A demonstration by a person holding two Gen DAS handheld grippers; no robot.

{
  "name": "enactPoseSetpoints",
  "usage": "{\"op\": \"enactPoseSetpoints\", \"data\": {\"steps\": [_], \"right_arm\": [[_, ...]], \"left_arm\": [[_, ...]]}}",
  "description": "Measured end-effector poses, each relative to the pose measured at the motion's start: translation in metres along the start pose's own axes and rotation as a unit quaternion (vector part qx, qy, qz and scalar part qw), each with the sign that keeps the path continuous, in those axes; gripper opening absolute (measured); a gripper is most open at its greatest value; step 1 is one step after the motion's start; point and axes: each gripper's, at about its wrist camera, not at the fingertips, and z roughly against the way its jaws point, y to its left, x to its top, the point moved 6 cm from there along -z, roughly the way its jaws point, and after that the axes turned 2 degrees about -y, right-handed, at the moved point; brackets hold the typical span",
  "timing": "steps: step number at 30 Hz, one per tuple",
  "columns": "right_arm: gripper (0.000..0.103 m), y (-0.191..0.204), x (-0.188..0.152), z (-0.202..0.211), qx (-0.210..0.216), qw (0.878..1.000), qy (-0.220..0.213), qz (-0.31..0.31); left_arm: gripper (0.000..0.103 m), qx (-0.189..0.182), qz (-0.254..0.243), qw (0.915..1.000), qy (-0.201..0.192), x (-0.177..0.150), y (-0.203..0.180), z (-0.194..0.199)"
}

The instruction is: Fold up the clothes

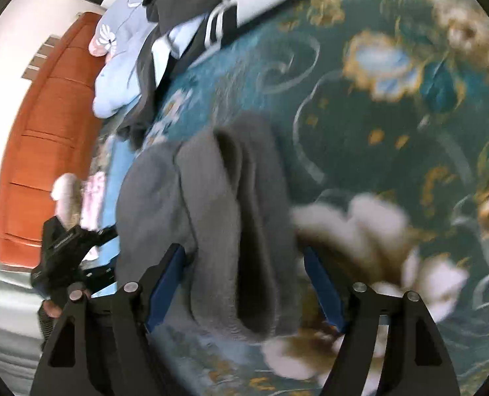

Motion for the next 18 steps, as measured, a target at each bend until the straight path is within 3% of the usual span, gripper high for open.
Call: {"op": "enactPoseSetpoints", "data": {"steps": [5,11,13,15,18], "right_arm": [[0.092,0.001,-0.002,-0.014,0.014,1.0,0.01,-0.006],[0.094,0.002,-0.004,-0.018,0.013,1.0,0.014,0.001],[0.094,0.001,-0.005,-0.017,0.017,1.0,0.013,-0.013],[0.089,-0.002,-0.006,-0.016,0.012,0.999,0.008,-0.036],[0.072,-0.008,-0.006,-0.013,0.002,0.997,0.001,-0.073]], "left_arm": [[0.08,-0.024,0.014,0.9991,0.031,-0.001,0.0,-0.015],[0.082,-0.009,-0.02,0.9989,0.042,-0.01,-0.006,-0.016],[0.079,-0.003,-0.032,0.9984,0.046,-0.012,-0.008,-0.017],[0.069,0.002,-0.044,0.9978,0.05,-0.015,-0.011,-0.017],[0.055,0.006,-0.058,0.9973,0.044,-0.017,-0.013,-0.012]]}}
